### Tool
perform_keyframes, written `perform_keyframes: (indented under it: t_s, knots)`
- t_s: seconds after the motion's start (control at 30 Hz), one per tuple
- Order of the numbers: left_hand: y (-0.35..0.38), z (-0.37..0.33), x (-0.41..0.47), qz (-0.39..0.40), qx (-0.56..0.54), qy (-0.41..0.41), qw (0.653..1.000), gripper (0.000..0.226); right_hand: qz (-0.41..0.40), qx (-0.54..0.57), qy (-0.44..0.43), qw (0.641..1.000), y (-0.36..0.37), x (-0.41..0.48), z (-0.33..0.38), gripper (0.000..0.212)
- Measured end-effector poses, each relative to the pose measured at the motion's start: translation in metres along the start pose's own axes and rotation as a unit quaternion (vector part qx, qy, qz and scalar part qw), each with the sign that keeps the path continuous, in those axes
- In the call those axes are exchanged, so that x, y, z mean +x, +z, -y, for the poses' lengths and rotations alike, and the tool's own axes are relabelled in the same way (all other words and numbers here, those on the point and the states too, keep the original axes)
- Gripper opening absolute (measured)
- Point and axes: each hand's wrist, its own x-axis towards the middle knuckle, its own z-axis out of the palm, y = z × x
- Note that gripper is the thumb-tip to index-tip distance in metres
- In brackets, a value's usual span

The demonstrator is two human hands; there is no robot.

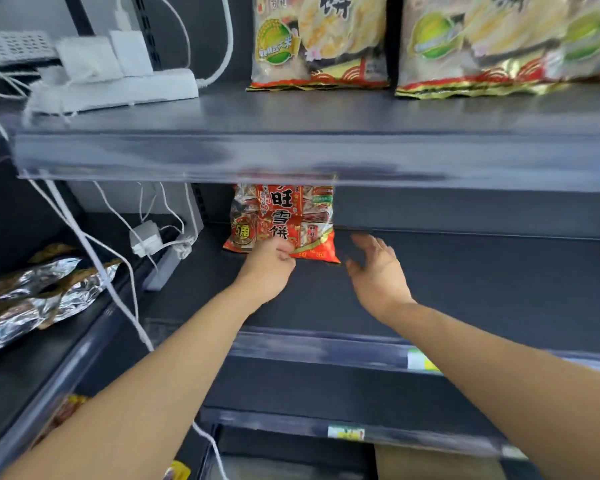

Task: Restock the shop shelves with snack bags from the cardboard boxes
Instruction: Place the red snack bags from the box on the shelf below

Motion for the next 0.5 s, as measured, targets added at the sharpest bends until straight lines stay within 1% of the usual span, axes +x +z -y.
perform_keyframes:
  t_s: [0.13,0.27,0.4,0.5]
  knots:
    - [0.055,-0.06,-0.064,0.067,0.025,0.022,0.997,0.029,0.023,-0.026,-0.006,0.999,-0.067,-0.054,-0.042,0.043]
    - [0.133,-0.134,-0.129,0.14,0.036,0.072,0.987,0.026,0.039,-0.075,0.003,0.996,-0.153,-0.112,-0.105,0.04]
    - [0.215,-0.214,-0.184,0.211,0.051,0.132,0.967,0.025,0.033,-0.113,0.056,0.991,-0.251,-0.171,-0.182,0.039]
    - [0.278,-0.272,-0.216,0.269,0.058,0.175,0.945,0.025,0.003,-0.139,0.119,0.983,-0.325,-0.209,-0.242,0.037]
